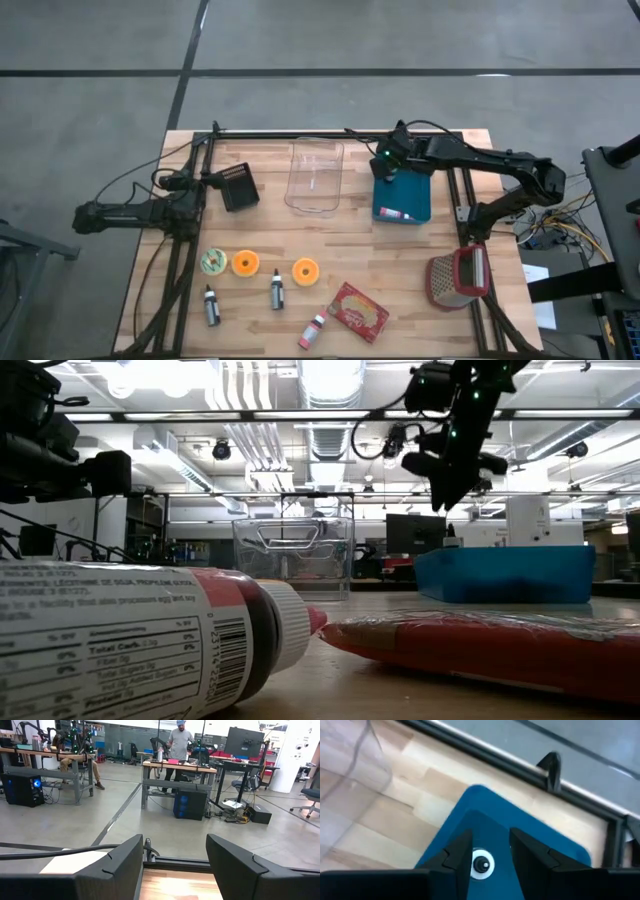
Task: Pick & Place Food Item
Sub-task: Put the pink food coloring bottle into the blue bin
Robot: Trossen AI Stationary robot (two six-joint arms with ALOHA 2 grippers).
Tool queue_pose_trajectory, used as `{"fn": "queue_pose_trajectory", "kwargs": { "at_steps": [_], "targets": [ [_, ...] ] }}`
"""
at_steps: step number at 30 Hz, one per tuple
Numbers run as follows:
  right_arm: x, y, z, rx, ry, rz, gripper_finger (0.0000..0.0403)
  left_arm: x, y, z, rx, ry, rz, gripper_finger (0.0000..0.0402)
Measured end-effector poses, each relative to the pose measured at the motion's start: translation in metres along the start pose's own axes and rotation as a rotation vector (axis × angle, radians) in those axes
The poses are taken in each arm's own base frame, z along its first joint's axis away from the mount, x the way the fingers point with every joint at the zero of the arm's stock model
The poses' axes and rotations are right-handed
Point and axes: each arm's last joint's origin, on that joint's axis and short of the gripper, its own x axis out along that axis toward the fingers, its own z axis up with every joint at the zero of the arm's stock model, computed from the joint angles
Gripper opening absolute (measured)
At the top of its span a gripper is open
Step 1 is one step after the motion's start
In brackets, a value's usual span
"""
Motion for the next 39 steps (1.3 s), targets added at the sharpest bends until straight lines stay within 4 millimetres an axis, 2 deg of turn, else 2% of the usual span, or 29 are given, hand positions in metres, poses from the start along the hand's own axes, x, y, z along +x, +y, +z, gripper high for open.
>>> {"fn": "queue_pose_trajectory", "kwargs": {
  "at_steps": [5,9,15,19,23,29,34,39],
  "targets": [
    [-0.026,0.007,0.011,0.000,-0.056,0.070,0.0125,0.000,0.000,0.000,0.000,0.000,0.000,0.0223],
    [-0.056,0.023,0.012,-0.113,-0.121,0.170,0.0122,0.000,0.000,0.000,0.000,0.000,0.000,0.0223],
    [-0.103,0.054,-0.006,-0.373,-0.214,0.336,0.0111,0.000,0.000,0.000,0.000,0.000,0.000,0.0223],
    [-0.124,0.072,-0.025,-0.583,-0.306,0.420,0.0102,0.000,0.000,0.000,0.000,0.000,0.000,0.0223],
    [-0.130,0.084,-0.046,-0.652,-0.362,0.468,0.0092,0.000,0.000,0.000,0.000,0.000,0.000,0.0223],
    [-0.124,0.093,-0.074,-0.725,-0.321,0.585,0.0084,0.000,0.000,0.000,0.000,0.000,0.000,0.0223],
    [-0.122,0.103,-0.088,-0.725,-0.340,0.747,0.0091,0.000,0.000,0.000,0.000,0.000,0.000,0.0223],
    [-0.115,0.110,-0.102,-0.812,-0.412,0.853,0.0105,0.000,0.000,0.000,0.000,0.000,0.000,0.0223]
  ]
}}
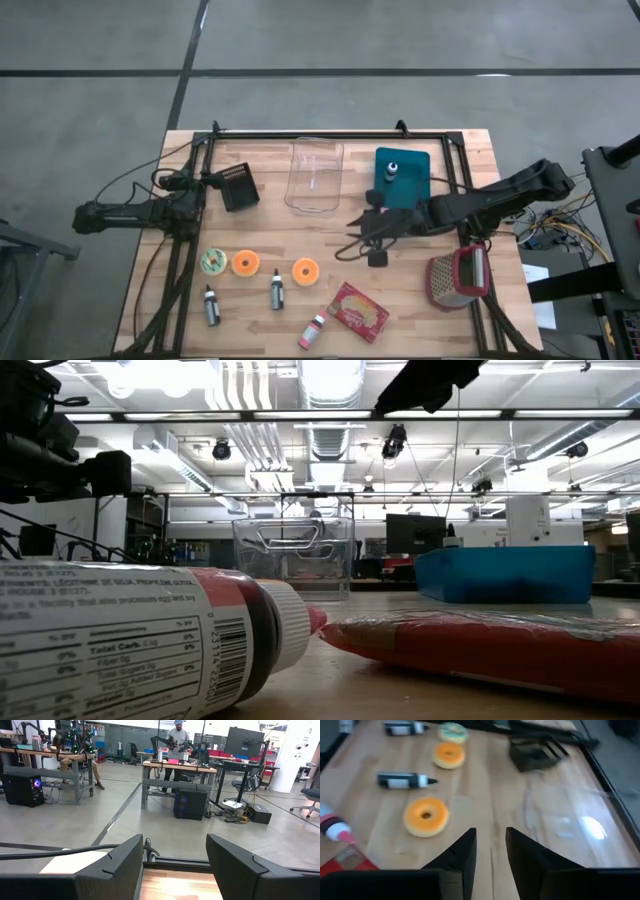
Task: Pick & Place Food Item
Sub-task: Put the pink food coloring bottle into the blue bin
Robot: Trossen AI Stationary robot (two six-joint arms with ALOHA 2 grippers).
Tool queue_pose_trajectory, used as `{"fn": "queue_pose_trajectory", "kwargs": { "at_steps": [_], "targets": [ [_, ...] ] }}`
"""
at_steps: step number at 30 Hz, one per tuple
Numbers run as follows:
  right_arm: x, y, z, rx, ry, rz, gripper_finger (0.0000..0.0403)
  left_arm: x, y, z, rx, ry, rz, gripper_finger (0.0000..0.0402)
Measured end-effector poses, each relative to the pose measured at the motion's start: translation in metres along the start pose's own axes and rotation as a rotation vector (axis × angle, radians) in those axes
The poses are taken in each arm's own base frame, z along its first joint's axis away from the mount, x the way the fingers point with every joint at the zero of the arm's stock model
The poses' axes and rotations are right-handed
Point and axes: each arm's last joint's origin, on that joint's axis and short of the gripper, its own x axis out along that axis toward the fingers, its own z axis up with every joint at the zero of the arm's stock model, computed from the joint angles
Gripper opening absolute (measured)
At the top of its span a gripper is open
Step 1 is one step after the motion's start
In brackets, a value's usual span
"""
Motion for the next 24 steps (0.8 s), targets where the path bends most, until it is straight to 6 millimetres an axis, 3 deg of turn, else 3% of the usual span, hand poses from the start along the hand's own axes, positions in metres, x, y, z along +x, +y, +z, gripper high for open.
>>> {"fn": "queue_pose_trajectory", "kwargs": {
  "at_steps": [7,11,18,24],
  "targets": [
    [0.012,0.011,-0.017,-0.256,-0.203,0.263,0.0122,0.000,0.000,0.000,0.000,0.000,0.000,0.0223],
    [0.016,0.011,-0.028,-0.369,-0.290,0.286,0.0127,0.000,0.000,0.000,0.000,0.000,0.000,0.0223],
    [0.025,0.009,-0.035,-0.328,-0.273,0.375,0.0132,0.000,0.000,0.000,0.000,0.000,0.000,0.0223],
    [0.056,0.016,-0.043,-0.273,-0.232,0.405,0.0132,0.000,0.000,0.000,0.000,0.000,0.000,0.0223]
  ]
}}
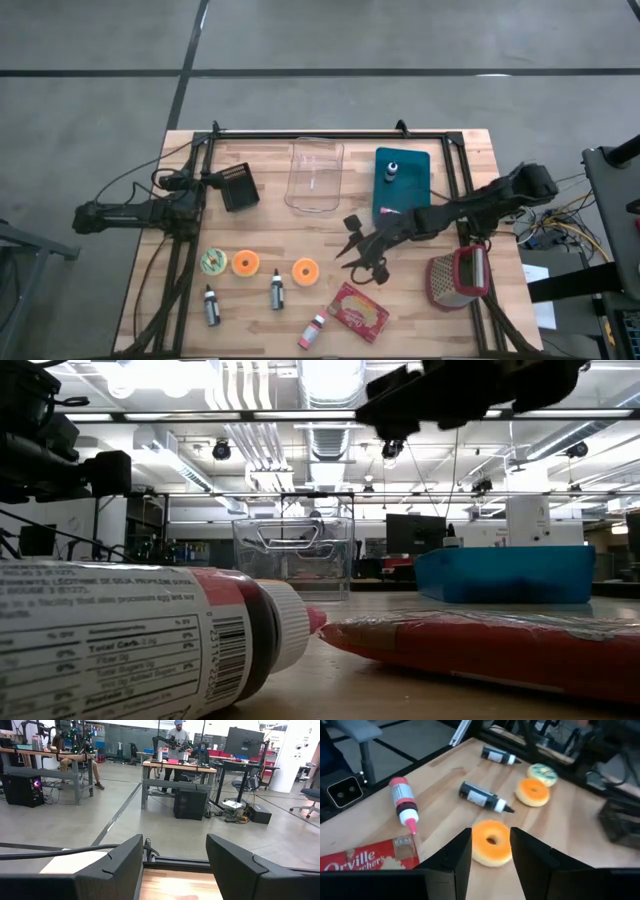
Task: Pick & Place Food Item
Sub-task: Put the pink food coloring bottle into the blue bin
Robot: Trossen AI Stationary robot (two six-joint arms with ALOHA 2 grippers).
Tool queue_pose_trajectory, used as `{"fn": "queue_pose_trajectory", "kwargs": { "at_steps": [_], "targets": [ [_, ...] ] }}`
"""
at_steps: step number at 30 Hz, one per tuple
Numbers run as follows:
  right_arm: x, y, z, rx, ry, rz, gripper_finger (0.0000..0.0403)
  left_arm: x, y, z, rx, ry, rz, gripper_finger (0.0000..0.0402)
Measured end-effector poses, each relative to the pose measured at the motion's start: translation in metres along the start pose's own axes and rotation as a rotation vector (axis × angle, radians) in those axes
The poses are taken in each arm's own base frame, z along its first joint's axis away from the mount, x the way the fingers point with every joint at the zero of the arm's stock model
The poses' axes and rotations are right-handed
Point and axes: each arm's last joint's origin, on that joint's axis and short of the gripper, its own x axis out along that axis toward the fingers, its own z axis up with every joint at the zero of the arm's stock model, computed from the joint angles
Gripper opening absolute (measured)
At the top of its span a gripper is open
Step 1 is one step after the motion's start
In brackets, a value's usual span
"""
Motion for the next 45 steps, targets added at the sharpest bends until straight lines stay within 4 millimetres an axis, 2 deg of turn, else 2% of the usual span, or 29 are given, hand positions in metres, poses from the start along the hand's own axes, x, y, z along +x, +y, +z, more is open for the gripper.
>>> {"fn": "queue_pose_trajectory", "kwargs": {
  "at_steps": [7,15,21,29,35,45],
  "targets": [
    [0.042,0.001,-0.021,0.023,0.062,0.112,0.0132,0.000,0.000,0.000,0.001,0.000,0.000,0.0223],
    [0.067,-0.001,-0.019,0.082,0.044,0.210,0.0132,0.000,0.000,0.000,0.006,0.000,0.000,0.0223],
    [0.074,0.002,-0.019,0.109,0.046,0.251,0.0132,0.000,-0.001,-0.001,0.021,0.000,-0.001,0.0223],
    [0.079,0.027,-0.017,0.073,0.021,0.293,0.0132,0.000,-0.001,-0.001,0.023,0.000,0.000,0.0223],
    [0.080,0.037,-0.017,0.035,0.024,0.277,0.0132,0.000,-0.001,-0.001,0.022,0.000,0.000,0.0223],
    [0.079,0.035,-0.020,-0.039,-0.015,0.257,0.0132,0.000,-0.001,-0.001,0.021,0.000,0.000,0.0223]
  ]
}}
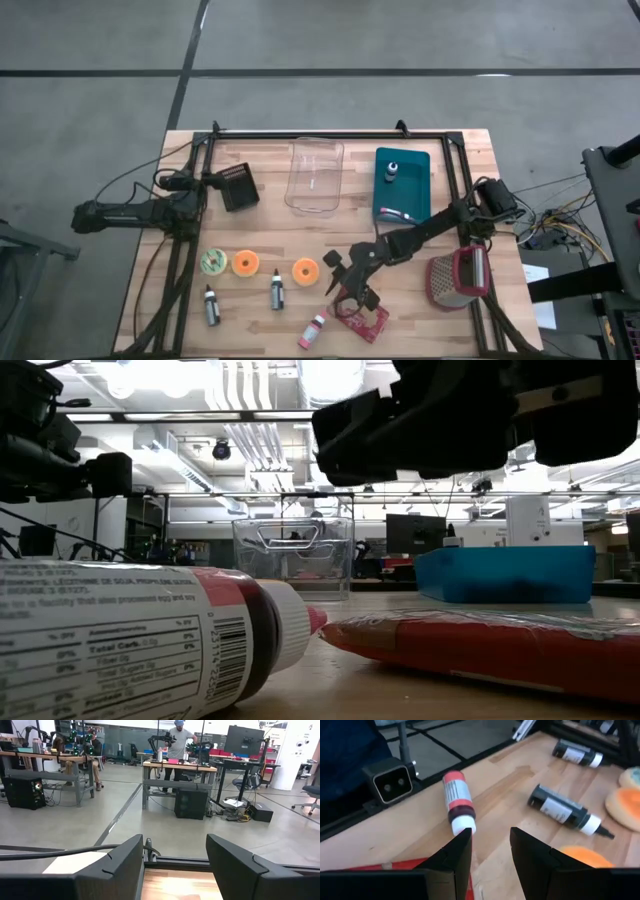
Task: Pick & Place Food Item
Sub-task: Put the pink food coloring bottle into the blue bin
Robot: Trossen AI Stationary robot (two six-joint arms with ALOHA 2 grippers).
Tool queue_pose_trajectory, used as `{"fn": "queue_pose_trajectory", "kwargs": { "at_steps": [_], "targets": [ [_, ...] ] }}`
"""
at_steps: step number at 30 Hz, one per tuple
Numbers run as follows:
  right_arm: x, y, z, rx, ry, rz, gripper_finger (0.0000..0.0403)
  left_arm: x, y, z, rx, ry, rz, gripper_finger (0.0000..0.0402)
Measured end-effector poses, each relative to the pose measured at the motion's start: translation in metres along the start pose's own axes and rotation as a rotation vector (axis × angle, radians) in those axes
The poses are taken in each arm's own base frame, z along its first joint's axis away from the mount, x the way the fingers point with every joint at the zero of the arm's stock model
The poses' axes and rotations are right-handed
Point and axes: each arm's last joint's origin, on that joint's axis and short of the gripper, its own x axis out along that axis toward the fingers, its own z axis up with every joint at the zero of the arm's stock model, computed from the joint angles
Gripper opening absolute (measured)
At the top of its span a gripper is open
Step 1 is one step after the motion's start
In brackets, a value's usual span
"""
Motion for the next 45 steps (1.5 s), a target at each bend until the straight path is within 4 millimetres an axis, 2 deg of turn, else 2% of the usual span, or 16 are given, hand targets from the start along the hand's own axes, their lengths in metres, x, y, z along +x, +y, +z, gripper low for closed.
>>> {"fn": "queue_pose_trajectory", "kwargs": {
  "at_steps": [8,14,24,30,37,42,45],
  "targets": [
    [-0.003,-0.004,-0.007,-0.037,-0.001,-0.015,0.0132,0.000,0.000,0.000,0.002,0.000,0.000,0.0223],
    [-0.014,-0.021,-0.024,-0.009,0.029,-0.048,0.0132,0.000,0.000,0.000,0.005,0.000,0.002,0.0223],
    [-0.027,-0.047,-0.031,-0.025,-0.009,-0.048,0.0132,0.000,0.000,0.000,0.006,0.000,0.001,0.0223],
    [-0.041,-0.068,-0.040,0.048,-0.043,-0.012,0.0132,0.000,0.000,0.000,0.006,0.000,0.001,0.0223],
    [-0.047,-0.077,-0.041,0.048,-0.063,0.003,0.0132,0.000,0.000,0.000,0.006,0.000,0.000,0.0223],
    [-0.062,-0.094,-0.040,0.098,-0.113,-0.021,0.0132,0.000,0.000,0.000,0.006,0.000,0.000,0.0223],
    [-0.064,-0.096,-0.040,0.129,-0.128,-0.013,0.0132,0.000,0.000,0.000,0.006,0.000,0.000,0.0223]
  ]
}}
